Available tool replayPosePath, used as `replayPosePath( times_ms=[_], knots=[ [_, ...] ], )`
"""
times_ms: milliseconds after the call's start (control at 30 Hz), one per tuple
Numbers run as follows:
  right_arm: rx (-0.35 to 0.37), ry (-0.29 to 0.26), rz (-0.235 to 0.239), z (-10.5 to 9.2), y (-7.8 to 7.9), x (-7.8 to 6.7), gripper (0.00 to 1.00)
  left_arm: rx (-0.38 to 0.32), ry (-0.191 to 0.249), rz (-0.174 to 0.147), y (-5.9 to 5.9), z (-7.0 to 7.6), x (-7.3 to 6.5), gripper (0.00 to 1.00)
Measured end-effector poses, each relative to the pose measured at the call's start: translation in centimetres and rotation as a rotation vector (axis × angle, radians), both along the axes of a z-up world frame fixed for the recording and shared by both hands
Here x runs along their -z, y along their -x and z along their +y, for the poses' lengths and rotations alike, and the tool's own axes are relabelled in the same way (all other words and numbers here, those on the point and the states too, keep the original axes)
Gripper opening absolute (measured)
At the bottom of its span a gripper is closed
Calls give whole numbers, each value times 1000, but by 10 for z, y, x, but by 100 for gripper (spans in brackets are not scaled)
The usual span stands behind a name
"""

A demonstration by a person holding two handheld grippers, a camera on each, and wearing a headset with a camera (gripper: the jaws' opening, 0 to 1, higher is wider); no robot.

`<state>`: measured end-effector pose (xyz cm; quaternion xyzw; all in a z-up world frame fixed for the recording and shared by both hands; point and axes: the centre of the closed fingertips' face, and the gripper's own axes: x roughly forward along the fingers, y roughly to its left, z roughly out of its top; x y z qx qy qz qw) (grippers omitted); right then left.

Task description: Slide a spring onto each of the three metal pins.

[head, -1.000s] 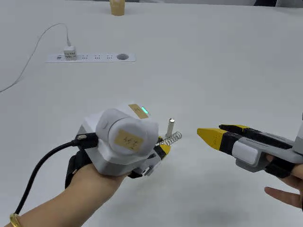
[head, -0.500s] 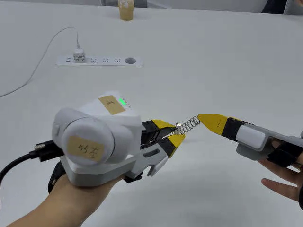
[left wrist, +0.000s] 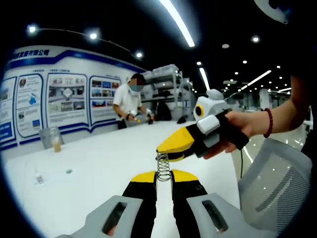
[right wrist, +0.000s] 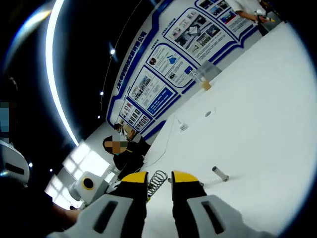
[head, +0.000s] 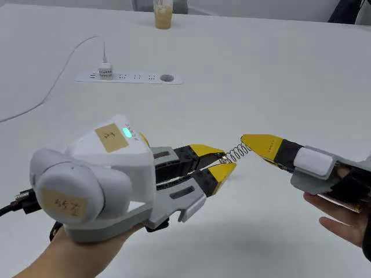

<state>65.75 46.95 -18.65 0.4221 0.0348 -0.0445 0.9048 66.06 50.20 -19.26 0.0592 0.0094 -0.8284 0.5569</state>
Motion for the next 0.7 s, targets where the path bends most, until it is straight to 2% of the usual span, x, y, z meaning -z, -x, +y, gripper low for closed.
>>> replayPosePath(
  times_ms=[67,133,267,367,467,600,667,700],
  knots=[
    [-21,-33,-23,4,-1,-3,16,5,15,16,1,1,-4,10],
    [-33,-43,-25,6,-1,-4,15,4,19,22,1,2,-5,10],
    [-51,-69,-43,9,-1,-7,13,5,16,19,1,3,-5,10],
    [-55,-64,-59,9,-2,-10,12,0,23,14,0,3,-6,10],
    [-56,-24,-74,10,-4,-15,12,-10,34,-4,-1,2,-8,10],
    [-62,31,-59,10,-6,-16,11,-20,23,-9,-2,1,-5,11],
    [-64,65,-42,10,-7,-15,11,-27,10,-14,-2,0,-3,11],
    [-58,87,-36,9,-7,-14,11,-35,-12,-24,-4,0,0,11]
  ],
)
